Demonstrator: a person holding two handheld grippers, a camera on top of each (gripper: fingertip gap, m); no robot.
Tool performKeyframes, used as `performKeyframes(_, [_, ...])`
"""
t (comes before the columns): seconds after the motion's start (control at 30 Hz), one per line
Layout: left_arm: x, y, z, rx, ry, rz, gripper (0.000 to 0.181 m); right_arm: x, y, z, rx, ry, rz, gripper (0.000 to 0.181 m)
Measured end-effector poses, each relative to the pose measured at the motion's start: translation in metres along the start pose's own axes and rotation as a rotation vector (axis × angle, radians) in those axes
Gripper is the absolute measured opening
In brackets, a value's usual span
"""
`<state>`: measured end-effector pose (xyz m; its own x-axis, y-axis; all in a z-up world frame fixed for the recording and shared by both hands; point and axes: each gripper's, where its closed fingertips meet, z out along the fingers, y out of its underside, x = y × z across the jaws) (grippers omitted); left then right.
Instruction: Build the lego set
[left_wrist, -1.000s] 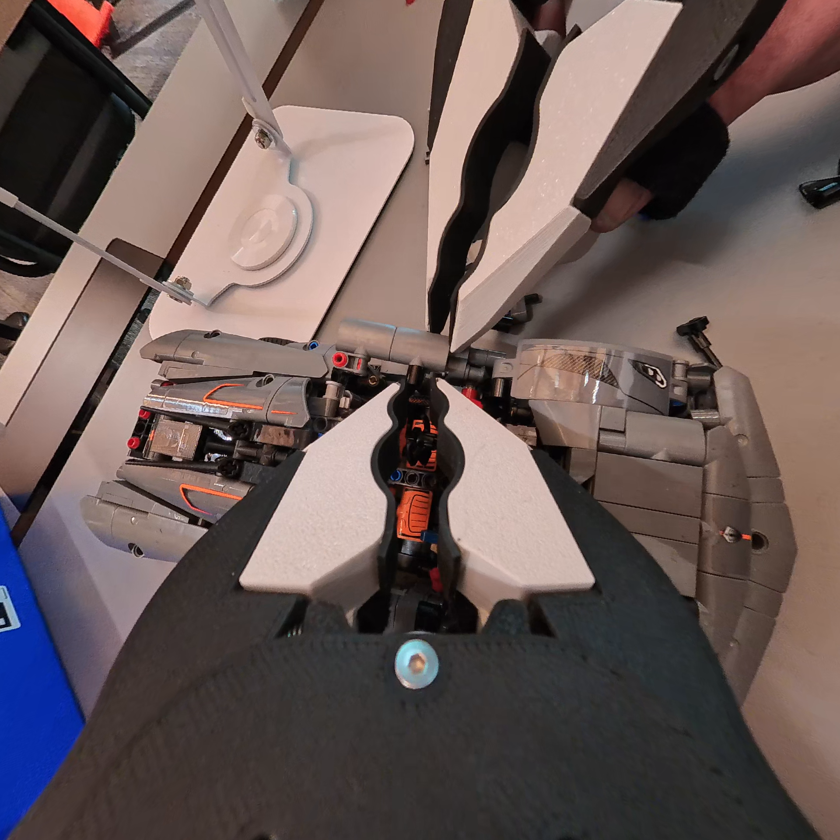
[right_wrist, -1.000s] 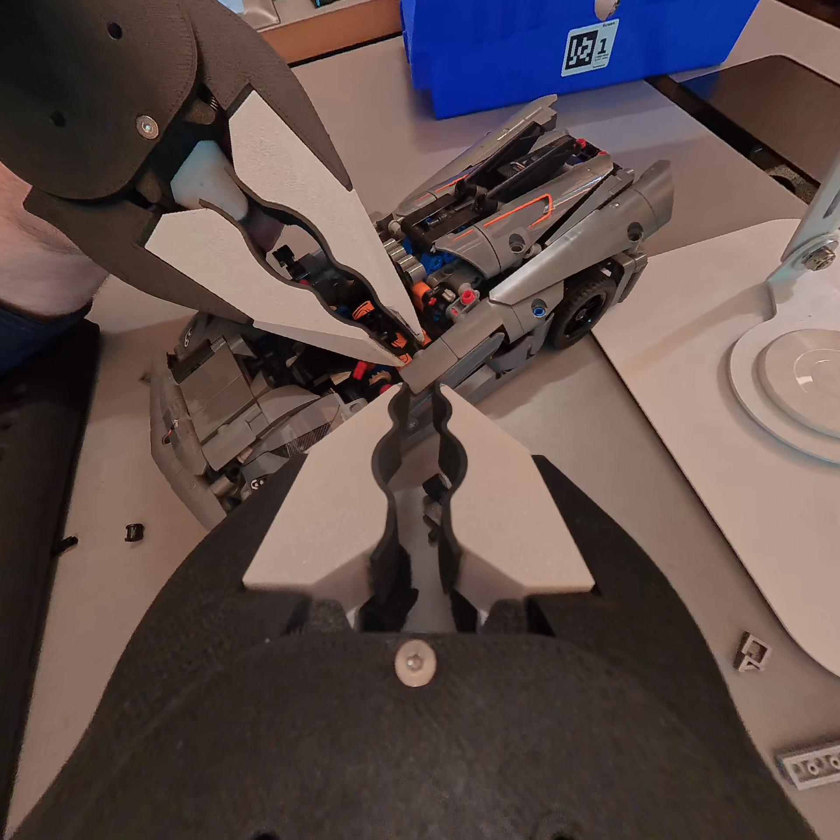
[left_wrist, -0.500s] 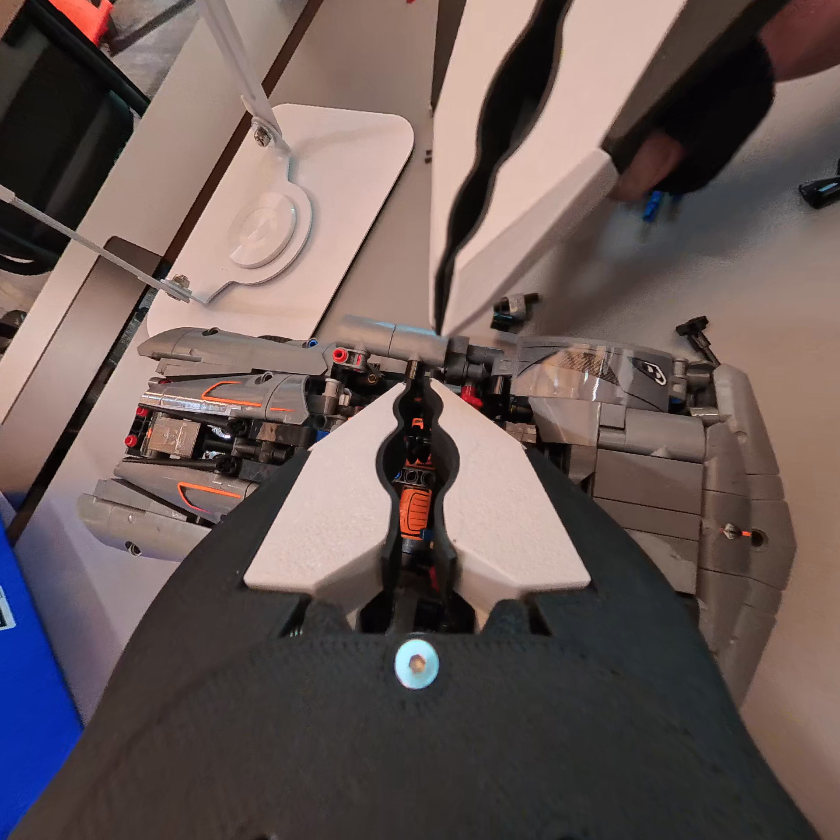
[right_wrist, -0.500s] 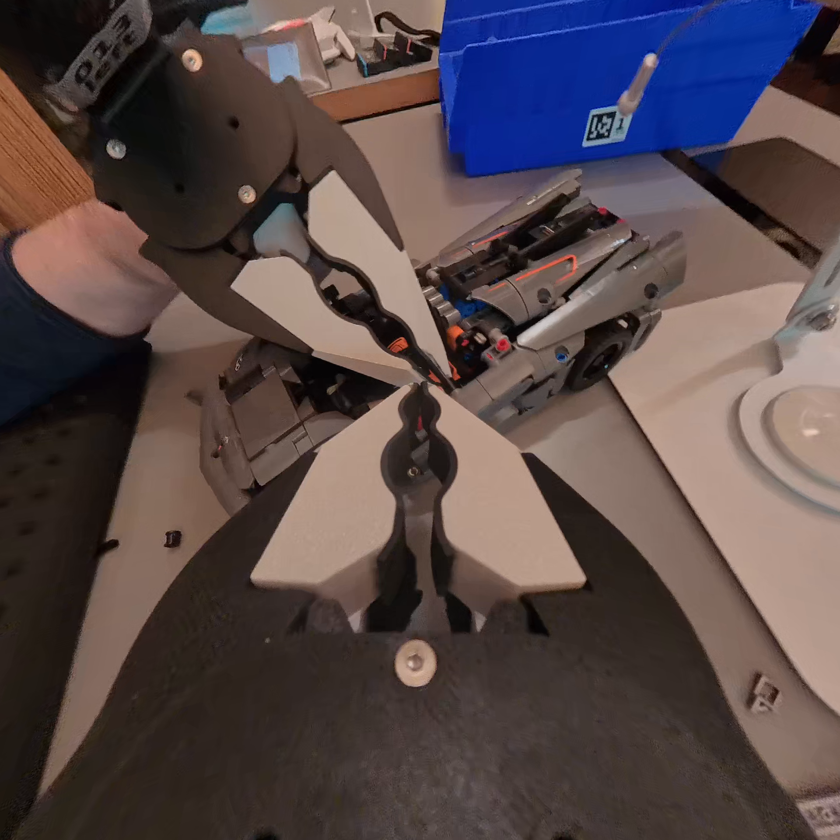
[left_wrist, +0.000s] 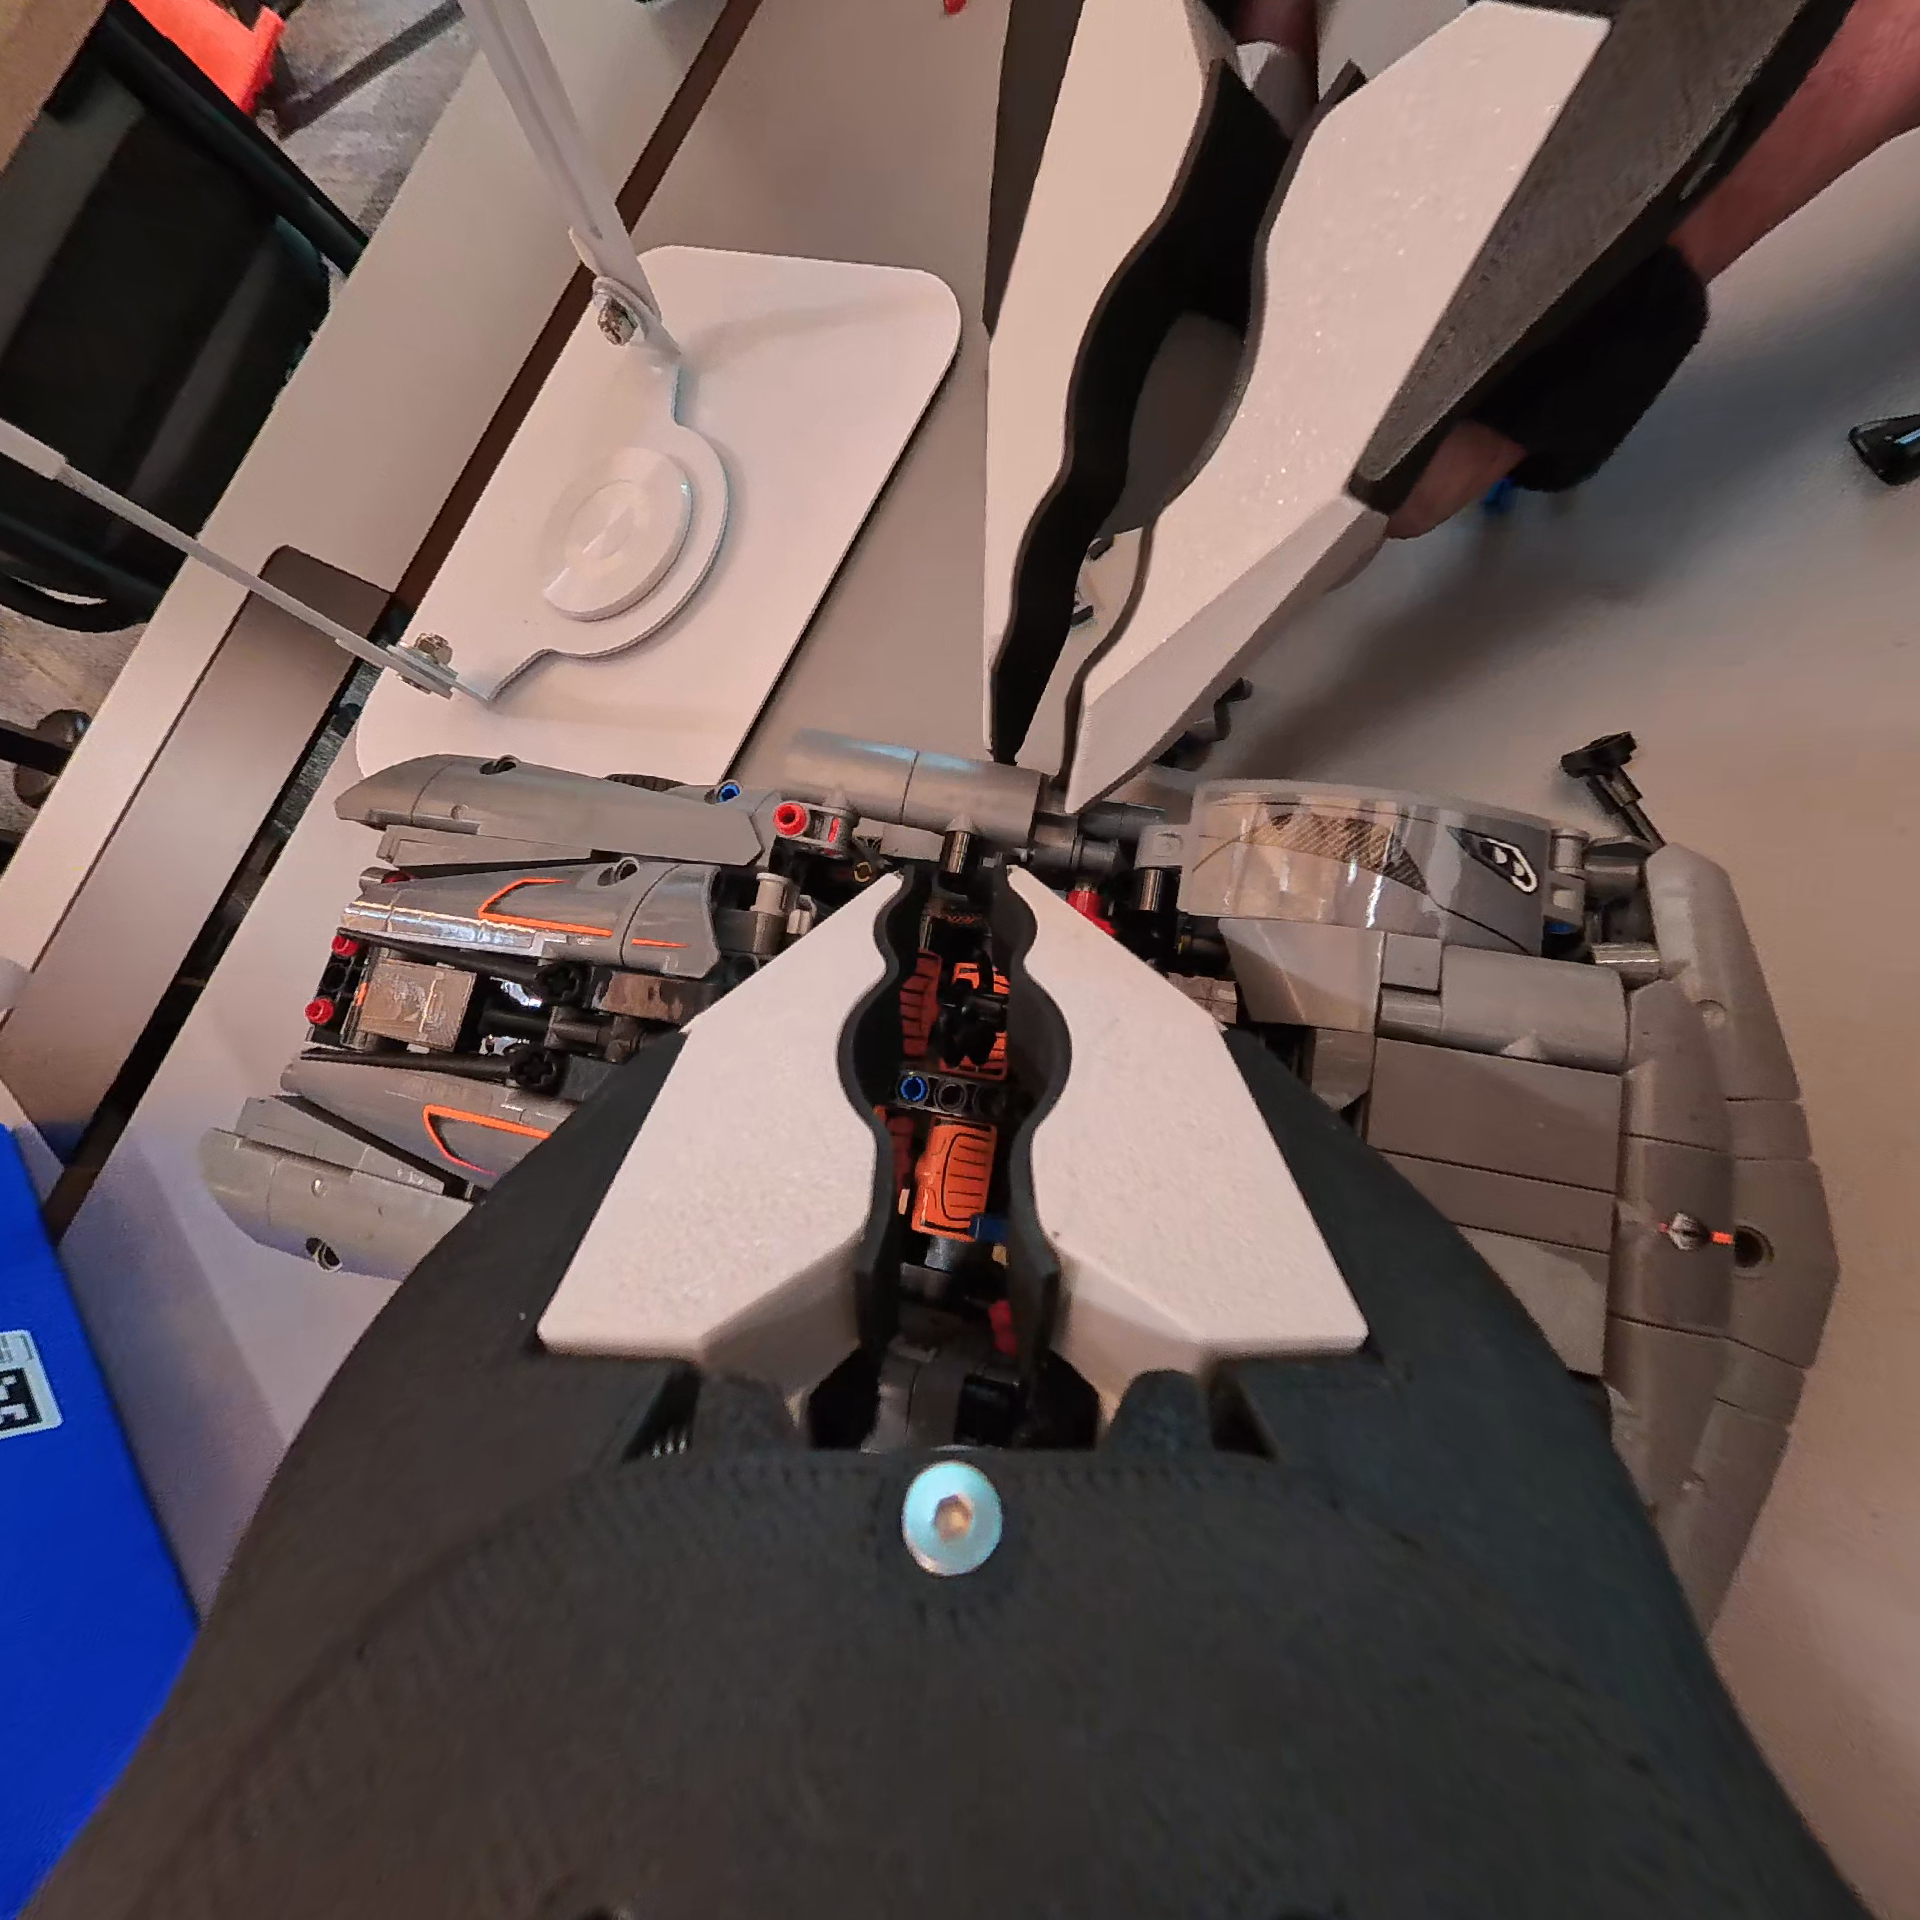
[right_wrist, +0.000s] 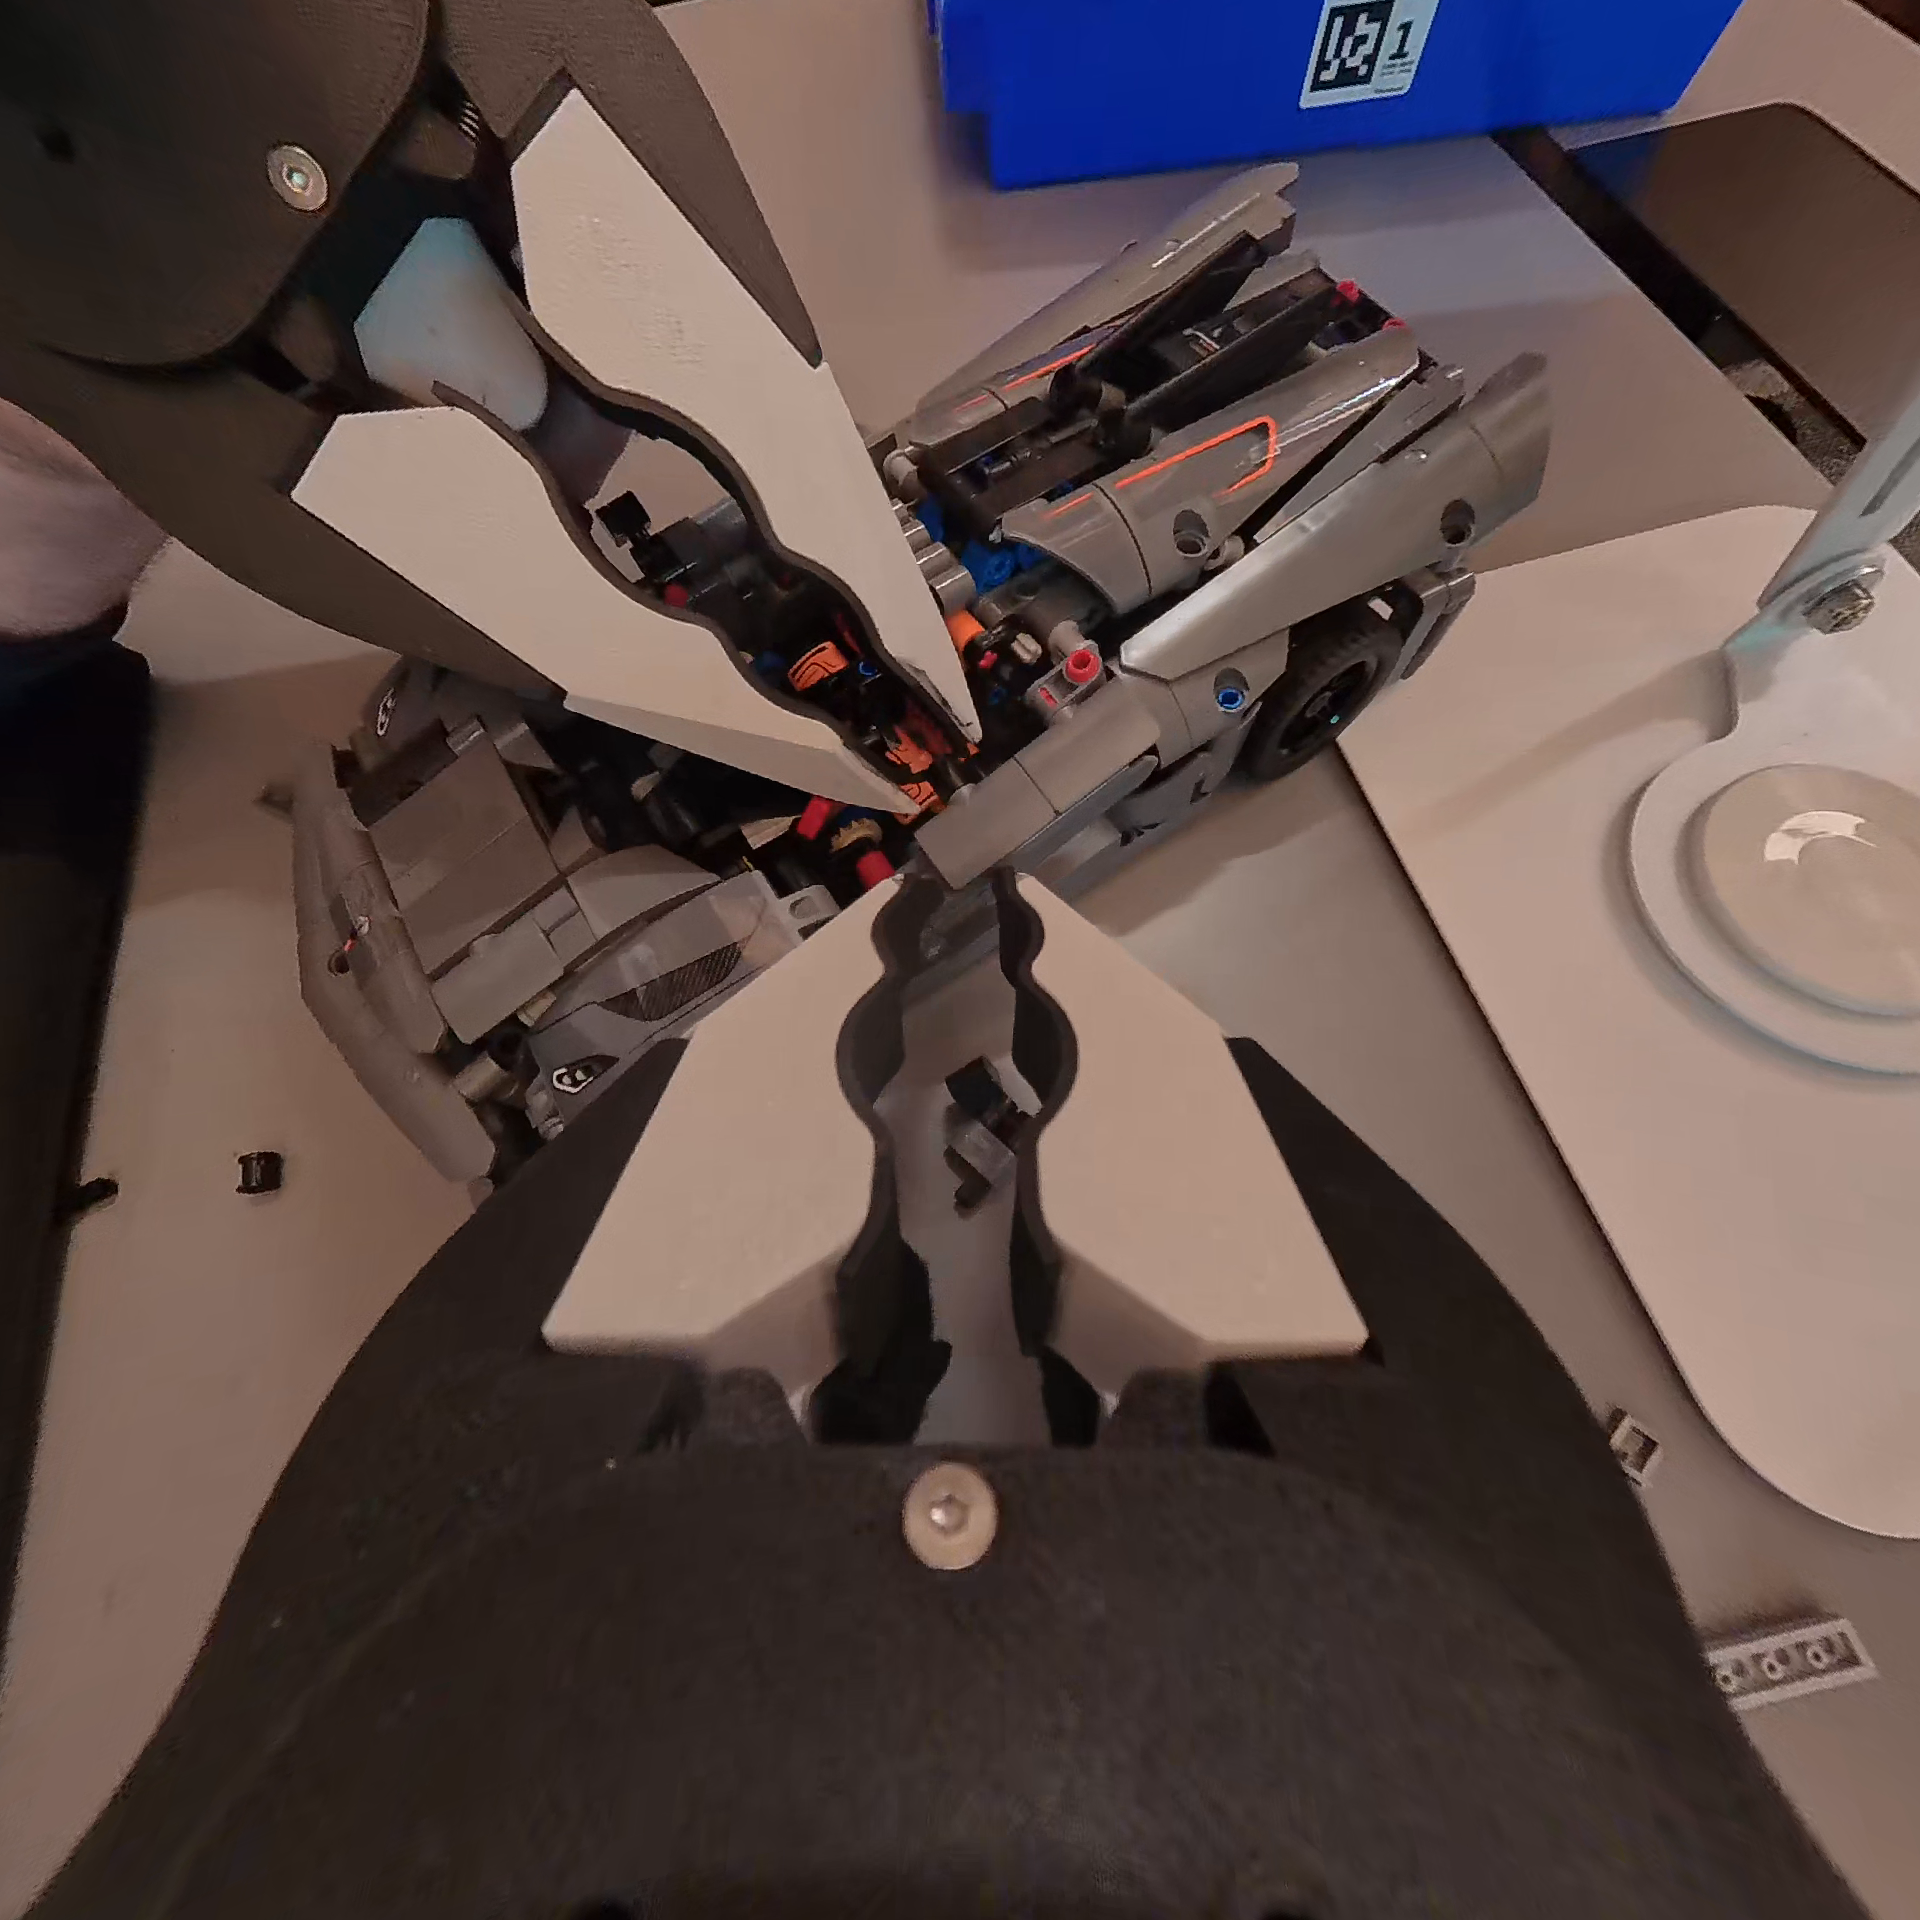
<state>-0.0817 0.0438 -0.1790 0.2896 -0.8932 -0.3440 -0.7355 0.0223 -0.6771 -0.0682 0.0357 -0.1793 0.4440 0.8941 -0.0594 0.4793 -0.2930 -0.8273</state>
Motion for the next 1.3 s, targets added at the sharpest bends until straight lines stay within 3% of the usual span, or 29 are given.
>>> performKeyframes(0.8, [0.0005,-0.0015,0.0021,0.006,0.019,-0.017,0.007,-0.002,-0.0011,0.0042,0.028,-0.018,0.016,0.013])
performKeyframes(1.3, [-0.0018,-0.0031,0.001,0.025,0.02,-0.045,0.006,0.0021,-0.0046,0.0059,0.03,0.098,-0.082,0.015])
